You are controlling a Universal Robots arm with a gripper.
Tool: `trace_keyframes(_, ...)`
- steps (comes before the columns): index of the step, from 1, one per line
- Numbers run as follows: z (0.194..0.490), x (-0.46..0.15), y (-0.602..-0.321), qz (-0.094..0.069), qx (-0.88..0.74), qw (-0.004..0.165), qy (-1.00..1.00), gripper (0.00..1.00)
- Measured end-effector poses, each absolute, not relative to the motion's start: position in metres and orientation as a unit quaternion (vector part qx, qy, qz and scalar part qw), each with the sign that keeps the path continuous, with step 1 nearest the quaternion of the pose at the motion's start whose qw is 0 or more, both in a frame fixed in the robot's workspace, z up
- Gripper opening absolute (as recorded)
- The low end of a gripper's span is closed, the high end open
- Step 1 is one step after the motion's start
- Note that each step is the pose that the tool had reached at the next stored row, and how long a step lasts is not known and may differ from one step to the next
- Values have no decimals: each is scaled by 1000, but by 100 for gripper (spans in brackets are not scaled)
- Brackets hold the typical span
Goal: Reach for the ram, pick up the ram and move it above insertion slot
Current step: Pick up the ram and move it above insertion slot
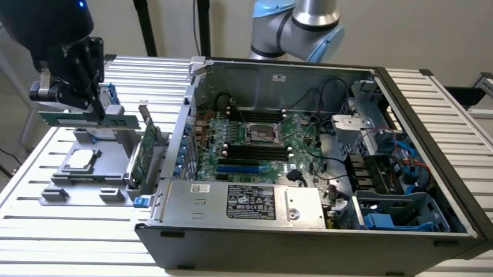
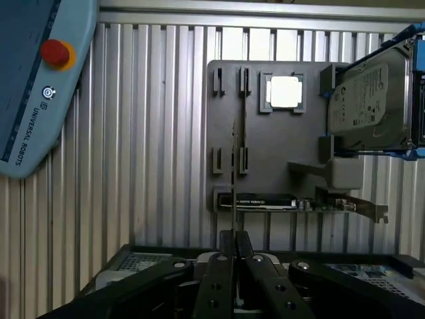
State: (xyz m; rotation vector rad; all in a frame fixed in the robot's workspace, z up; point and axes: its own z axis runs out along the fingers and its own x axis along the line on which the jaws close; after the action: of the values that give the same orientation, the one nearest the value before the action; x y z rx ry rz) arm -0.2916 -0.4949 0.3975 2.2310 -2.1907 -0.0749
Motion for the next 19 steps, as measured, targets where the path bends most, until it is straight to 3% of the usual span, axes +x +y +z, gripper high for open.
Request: trace_keyframes(19, 401, -235, -482, -31, 713, 0, -700, 13)
